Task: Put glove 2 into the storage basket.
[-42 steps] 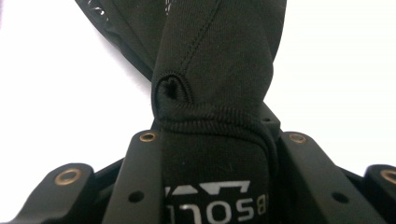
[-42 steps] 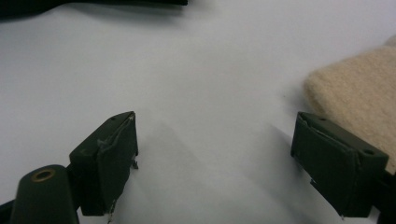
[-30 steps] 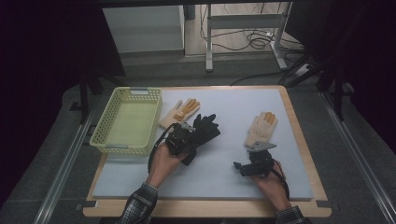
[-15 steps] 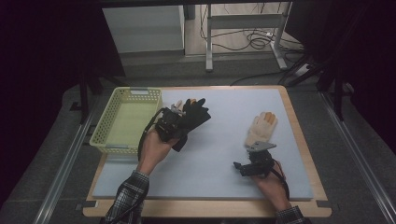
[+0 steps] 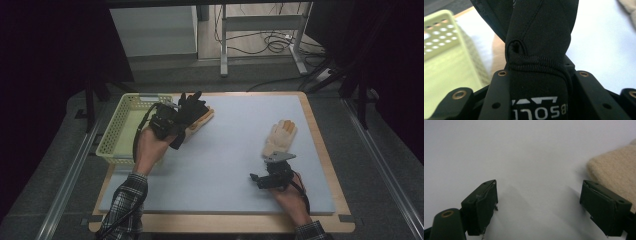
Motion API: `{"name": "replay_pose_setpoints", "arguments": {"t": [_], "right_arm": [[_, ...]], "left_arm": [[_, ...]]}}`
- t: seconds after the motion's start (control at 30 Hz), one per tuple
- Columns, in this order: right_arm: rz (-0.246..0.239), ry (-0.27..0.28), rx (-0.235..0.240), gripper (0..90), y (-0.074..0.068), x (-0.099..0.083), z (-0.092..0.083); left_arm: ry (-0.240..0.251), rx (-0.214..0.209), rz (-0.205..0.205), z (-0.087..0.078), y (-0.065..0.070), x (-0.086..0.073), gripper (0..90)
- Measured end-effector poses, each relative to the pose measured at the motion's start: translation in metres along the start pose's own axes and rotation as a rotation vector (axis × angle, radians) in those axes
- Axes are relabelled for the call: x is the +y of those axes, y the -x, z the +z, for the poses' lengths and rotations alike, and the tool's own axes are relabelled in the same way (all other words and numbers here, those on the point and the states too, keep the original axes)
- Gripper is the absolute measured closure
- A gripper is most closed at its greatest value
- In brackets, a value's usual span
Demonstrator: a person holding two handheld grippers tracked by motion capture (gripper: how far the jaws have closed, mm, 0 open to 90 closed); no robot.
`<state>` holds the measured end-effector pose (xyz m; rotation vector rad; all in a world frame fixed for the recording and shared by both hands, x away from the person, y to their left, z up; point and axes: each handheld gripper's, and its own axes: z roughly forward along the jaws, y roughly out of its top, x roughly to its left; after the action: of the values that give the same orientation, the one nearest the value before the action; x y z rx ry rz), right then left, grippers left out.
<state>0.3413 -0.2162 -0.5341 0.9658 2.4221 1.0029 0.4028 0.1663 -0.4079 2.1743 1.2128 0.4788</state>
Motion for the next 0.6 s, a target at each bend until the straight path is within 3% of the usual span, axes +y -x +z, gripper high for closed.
{"name": "replay_pose_setpoints", "arguments": {"t": [0.37, 0.6], "right_arm": [[-0.001, 0.0, -0.001, 14.5, 0.0, 0.0, 0.0], [-0.001, 0.002, -0.002, 14.5, 0.0, 0.0, 0.0]], "left_arm": [[0.012, 0.093, -0.087, -0.013, -0.053, -0.017, 64.4], [0.001, 0.116, -0.138, -0.01, -0.082, -0.038, 63.9]]}}
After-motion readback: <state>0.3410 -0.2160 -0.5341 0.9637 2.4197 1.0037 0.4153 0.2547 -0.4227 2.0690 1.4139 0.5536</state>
